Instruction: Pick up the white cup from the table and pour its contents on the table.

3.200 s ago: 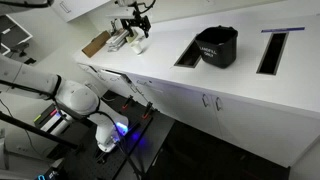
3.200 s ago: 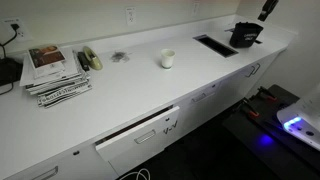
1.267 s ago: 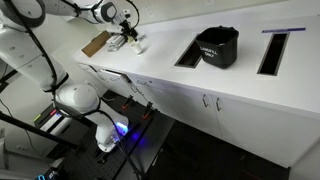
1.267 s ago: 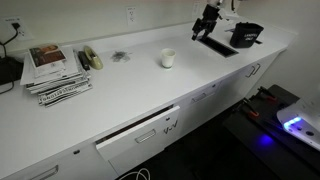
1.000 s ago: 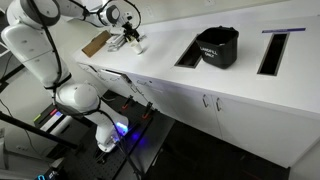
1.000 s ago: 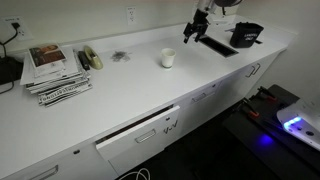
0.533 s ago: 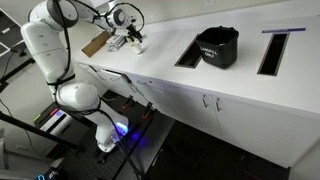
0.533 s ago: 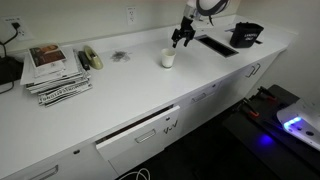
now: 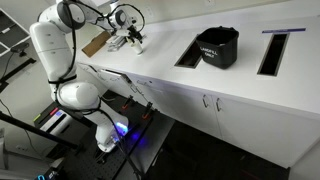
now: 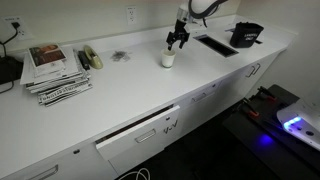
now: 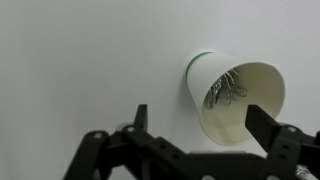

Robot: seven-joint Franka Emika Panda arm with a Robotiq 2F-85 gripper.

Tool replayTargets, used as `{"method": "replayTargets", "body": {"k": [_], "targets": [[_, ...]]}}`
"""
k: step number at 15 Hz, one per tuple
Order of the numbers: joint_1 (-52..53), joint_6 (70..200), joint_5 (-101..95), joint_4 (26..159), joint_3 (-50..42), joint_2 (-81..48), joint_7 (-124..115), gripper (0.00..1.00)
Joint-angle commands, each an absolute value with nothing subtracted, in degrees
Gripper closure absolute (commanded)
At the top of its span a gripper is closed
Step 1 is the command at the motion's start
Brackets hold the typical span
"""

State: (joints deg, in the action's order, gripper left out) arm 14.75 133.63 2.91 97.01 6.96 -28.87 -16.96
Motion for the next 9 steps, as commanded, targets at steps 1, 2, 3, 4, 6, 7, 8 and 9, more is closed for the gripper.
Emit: {"method": "replayTargets", "body": {"k": [1,2,3,4,6,7,8,9], "targets": [[16.27,129.37,0.93,94.32,5.44,-29.97,-19.71,0.0],[16.26,129.03,0.88,94.29,5.32,-30.16,-19.58,0.0],[16.32,128.71,0.85,94.25,5.09,-30.37,-19.59,0.0],[16.26,128.5,0.92,94.23,4.99,-30.71,-19.55,0.0],[16.21,128.2,0.92,94.07,4.85,-31.53,-19.26,0.09],[16.43,128.38,0.51,94.1,4.6,-31.89,-19.37,0.26],[16.56,128.52,0.29,94.05,4.5,-32.24,-19.4,0.34],[16.63,128.51,0.04,93.95,4.45,-32.59,-19.33,0.42]]}}
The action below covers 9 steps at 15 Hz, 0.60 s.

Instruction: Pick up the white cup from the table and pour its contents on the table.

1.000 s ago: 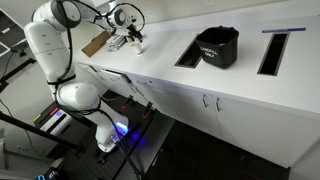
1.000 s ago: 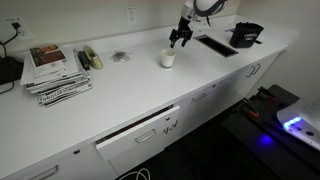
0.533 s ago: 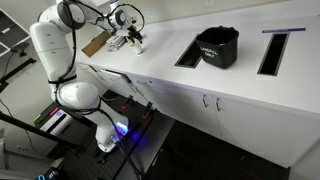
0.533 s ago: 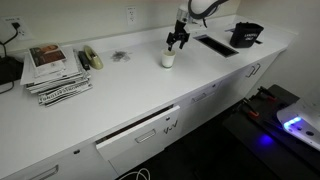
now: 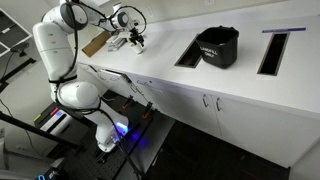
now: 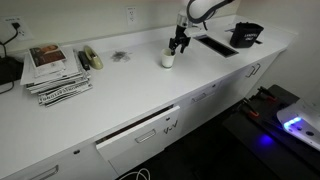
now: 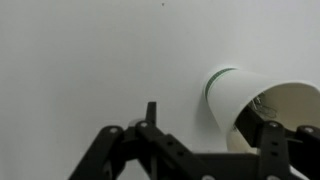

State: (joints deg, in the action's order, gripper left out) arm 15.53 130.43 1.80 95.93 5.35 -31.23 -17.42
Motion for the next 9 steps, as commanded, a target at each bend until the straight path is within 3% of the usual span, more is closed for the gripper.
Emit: {"method": "replayTargets", "body": {"k": [1,7,9], "targets": [[16.71,128.52,-0.24,93.92,4.45,-32.88,-19.31,0.51],[17.08,128.76,-0.48,94.09,4.69,-33.5,-18.93,0.95],[17.13,128.99,-0.32,94.36,4.81,-33.28,-18.7,1.0]]}}
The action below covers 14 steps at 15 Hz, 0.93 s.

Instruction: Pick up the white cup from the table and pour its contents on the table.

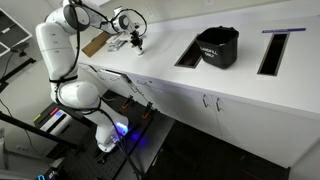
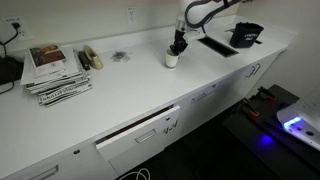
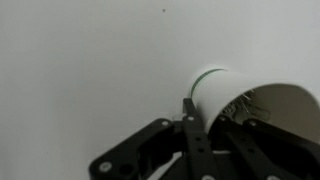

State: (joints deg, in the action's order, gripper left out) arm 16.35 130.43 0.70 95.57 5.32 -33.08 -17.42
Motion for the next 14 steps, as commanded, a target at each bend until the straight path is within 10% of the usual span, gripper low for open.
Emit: {"method": "replayTargets", "body": {"k": [1,14], "targets": [[17.08,128.98,-0.23,94.52,4.9,-33.07,-18.47,1.0],[17.23,118.17,-20.29,106.14,-0.68,-18.65,-22.47,0.99]]}}
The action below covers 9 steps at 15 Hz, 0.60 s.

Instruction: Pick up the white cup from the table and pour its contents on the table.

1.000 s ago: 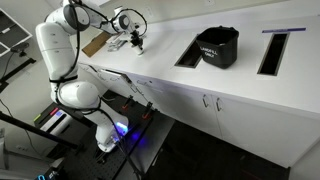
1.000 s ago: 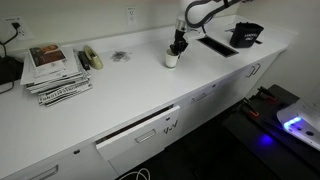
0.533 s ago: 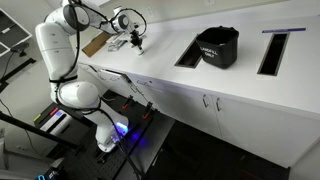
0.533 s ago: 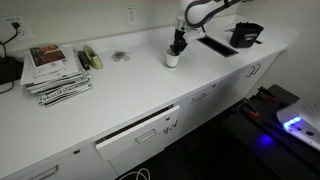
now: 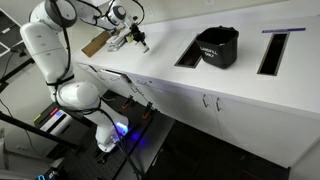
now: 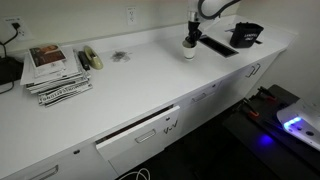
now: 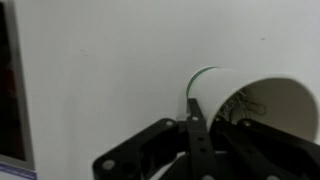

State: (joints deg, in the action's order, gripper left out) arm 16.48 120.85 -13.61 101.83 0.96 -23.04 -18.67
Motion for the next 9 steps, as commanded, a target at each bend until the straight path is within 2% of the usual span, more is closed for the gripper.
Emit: {"method": "replayTargets", "body": {"k": [1,9], "targets": [[17.22,117.41,-23.18,106.55,-1.0,-18.44,-23.91,0.99],[20.49,107.23,-42.94,106.64,0.03,-21.75,-37.29,0.99]]}}
